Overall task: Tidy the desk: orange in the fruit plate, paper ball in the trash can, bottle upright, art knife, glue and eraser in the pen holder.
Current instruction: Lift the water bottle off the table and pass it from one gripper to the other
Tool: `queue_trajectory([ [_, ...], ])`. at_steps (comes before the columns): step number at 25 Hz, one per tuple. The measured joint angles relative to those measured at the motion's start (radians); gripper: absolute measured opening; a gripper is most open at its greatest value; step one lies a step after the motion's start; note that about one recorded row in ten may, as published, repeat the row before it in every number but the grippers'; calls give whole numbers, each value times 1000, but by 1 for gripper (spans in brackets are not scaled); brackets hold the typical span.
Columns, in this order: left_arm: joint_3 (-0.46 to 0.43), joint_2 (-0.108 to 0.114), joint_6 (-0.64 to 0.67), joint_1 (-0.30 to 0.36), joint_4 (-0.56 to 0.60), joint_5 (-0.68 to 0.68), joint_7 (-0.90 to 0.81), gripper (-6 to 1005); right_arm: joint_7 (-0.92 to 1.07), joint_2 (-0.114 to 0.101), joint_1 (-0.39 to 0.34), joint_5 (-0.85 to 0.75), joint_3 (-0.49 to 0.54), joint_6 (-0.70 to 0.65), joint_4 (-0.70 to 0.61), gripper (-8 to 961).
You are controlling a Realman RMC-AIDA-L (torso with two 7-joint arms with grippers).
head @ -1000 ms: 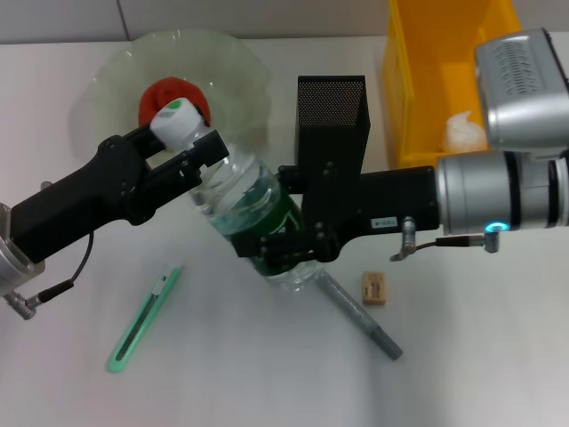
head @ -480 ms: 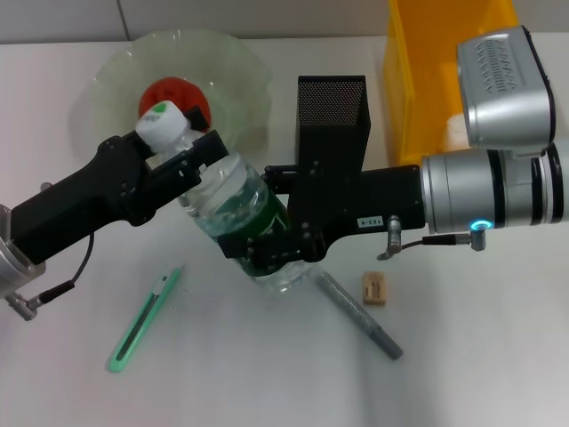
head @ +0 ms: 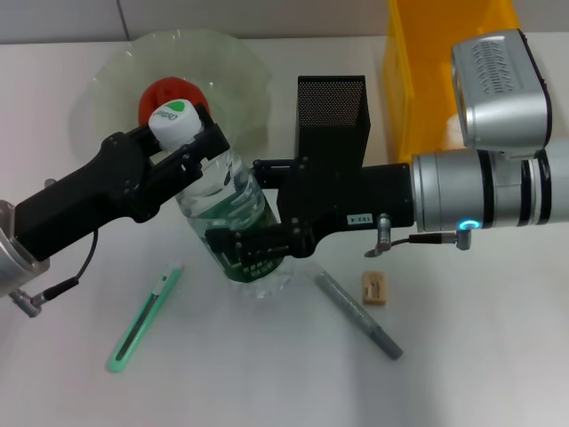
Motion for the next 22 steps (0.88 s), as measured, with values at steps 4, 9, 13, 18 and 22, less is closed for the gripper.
queue_trajectory([
  [4,-5,0,-2,-1,-10,2,0,441,-1,0,7,1,0,0,13,805],
  [9,-8,1,-3,0,-11,4,0,442,-1,-2,29,4,1,-7,45,817],
  [13,-8,2,-1,0,-11,4,0,442,-5,-2,32,4,1,-10,50,827],
  [18,-9,3,1,-1,-9,2,0,442,-39,0,21,12,-3,-12,45,839],
  [22,-9,4,1,2,-5,1,0,443,-50,1,19,20,-4,-1,51,849],
])
